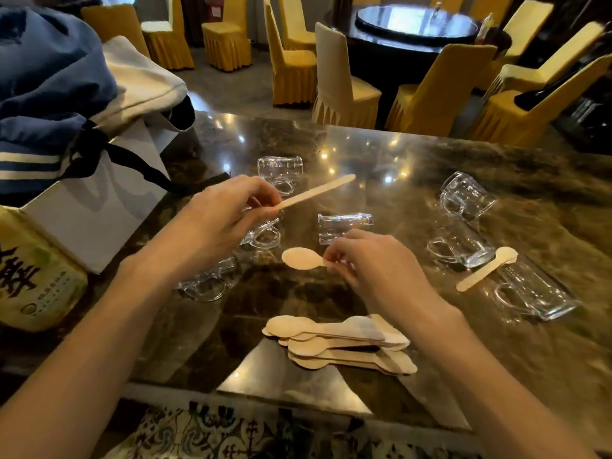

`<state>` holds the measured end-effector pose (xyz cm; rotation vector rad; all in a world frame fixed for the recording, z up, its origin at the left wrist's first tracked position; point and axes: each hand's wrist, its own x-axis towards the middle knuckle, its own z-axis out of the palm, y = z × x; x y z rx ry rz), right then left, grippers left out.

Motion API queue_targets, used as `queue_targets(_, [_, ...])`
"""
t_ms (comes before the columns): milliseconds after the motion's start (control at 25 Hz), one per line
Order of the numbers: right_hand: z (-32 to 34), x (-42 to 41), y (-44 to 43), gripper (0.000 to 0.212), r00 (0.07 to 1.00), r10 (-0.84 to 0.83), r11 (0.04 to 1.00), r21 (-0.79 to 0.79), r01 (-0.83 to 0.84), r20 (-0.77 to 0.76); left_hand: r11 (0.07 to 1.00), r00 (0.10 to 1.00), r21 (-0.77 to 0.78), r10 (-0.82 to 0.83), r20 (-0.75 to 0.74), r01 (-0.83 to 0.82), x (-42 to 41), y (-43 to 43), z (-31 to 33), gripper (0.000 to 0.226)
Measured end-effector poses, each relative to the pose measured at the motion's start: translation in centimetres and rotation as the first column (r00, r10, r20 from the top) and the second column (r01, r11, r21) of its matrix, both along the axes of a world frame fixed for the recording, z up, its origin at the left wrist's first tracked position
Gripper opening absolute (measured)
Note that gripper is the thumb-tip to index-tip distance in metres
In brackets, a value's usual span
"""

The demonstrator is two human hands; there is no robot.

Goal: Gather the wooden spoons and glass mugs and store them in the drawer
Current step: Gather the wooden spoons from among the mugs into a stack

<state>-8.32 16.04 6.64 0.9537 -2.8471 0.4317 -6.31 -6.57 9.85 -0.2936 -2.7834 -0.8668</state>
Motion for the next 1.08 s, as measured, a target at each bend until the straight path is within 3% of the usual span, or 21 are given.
queue_targets(160, [-2.9,4.3,0.7,0.019,0.995,0.025,0.997,0.074,-0.032,0.094,0.988,0.995,-0.123,-0.087,0.044,0.092,1.6,2.1,-2.1,0.016])
queue_targets(360, [-4.7,7.0,1.2,0.020,0.994,0.031,0.997,0.062,-0.037,0.102,0.956,0.970,-0.223,-0.147,0.196,0.190,3.0,3.9,-5.7,0.017])
queue_targets(640, [-5.0,8.7,1.6,0.024,0.997,-0.008,0.999,0.052,0.004,0.083,0.947,0.933,-0.234,-0.135,0.334,0.221,3.2,5.5,-7.8,0.019])
queue_targets(1080, [-5.1,9.2,2.4,0.025,0.999,-0.023,1.000,0.015,0.023,0.040,0.904,0.896,-0.286,-0.189,0.401,0.319,3.0,6.4,-8.0,0.016])
